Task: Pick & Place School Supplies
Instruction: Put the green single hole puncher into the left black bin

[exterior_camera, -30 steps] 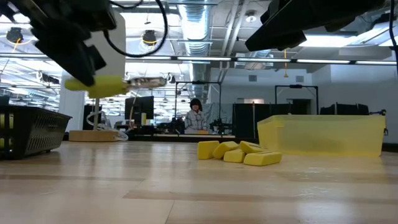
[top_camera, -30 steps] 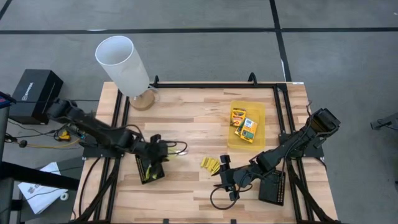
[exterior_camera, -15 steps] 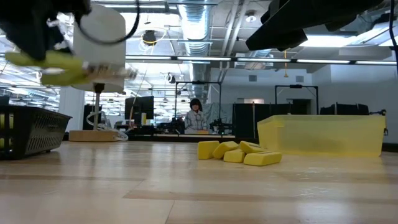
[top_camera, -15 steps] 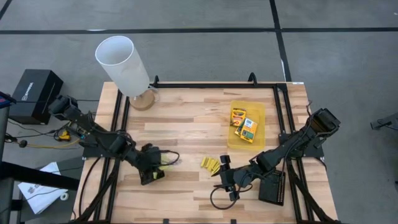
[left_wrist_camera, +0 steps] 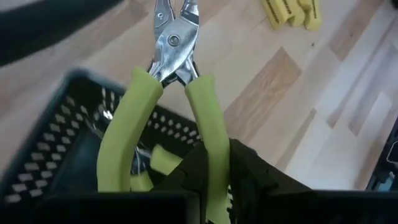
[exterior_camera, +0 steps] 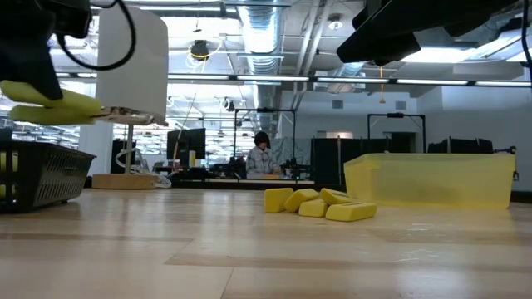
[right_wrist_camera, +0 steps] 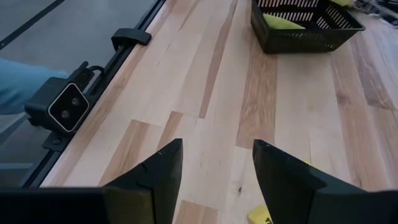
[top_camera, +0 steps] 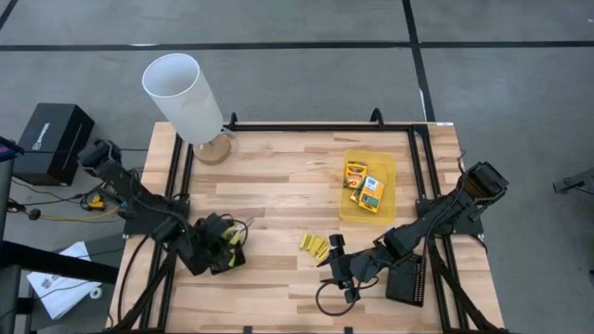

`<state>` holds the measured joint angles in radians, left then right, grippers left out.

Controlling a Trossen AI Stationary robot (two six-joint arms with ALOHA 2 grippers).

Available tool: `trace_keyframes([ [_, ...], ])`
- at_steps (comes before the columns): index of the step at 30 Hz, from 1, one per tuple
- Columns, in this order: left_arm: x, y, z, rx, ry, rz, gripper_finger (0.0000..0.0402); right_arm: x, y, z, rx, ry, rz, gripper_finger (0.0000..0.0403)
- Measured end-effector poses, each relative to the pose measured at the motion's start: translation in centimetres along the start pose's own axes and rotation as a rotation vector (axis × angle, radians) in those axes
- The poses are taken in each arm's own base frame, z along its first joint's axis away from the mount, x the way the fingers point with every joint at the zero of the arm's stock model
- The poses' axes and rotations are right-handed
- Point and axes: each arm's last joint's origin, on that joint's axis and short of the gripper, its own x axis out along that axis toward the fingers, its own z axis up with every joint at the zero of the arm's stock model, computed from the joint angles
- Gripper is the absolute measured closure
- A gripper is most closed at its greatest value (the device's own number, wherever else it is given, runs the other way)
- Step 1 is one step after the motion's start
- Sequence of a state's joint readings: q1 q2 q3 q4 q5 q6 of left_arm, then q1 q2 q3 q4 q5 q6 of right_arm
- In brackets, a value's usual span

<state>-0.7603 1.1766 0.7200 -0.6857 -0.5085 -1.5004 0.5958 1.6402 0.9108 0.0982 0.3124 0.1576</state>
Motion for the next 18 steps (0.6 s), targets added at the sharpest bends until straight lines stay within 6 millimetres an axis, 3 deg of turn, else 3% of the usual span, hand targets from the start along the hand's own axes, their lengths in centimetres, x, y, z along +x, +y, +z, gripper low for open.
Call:
trace_keyframes([
  [13, 1.2, -0.4, -4.0, -0.173, 0.029, 0.061, 0.0368, -0.3, 1.1, -0.1, -0.05, -0.005, 0.064, 0.0217],
  [18, 1.0, -1.4, -4.9, -0.223, 0.015, 0.045, 0.0368, -0.4, 1.6, -0.2, -0.087, 0.003, 0.113, 0.0217],
])
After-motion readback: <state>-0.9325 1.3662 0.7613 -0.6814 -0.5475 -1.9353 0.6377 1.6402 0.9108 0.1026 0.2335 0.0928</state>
